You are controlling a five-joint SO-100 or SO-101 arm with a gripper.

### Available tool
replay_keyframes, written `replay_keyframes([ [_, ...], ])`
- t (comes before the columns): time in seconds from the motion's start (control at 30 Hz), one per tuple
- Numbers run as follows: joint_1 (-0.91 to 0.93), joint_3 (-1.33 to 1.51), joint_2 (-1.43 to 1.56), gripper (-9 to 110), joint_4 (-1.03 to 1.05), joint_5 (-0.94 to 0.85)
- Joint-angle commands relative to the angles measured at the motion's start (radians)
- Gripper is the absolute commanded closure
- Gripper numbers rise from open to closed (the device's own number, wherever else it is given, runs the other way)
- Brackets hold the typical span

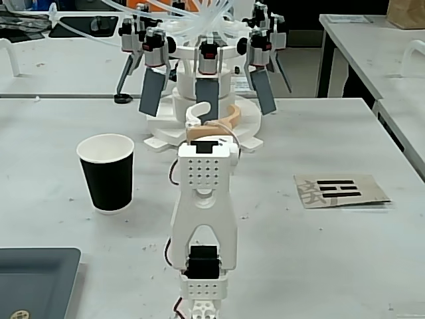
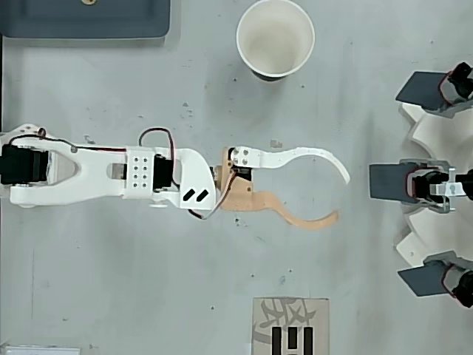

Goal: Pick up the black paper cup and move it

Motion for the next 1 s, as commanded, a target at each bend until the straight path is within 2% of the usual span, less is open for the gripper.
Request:
replay_keyframes([
  [0.0, 0.046, -0.064, -0.046, 92, -0.051, -0.101],
  [0.47, 0.048, -0.048, -0.034, 91, -0.055, -0.097],
  [0.83, 0.048, 0.126, 0.071, 91, -0.098, -0.083],
  [0.97, 0.048, 0.192, 0.109, 87, -0.127, -0.049],
])
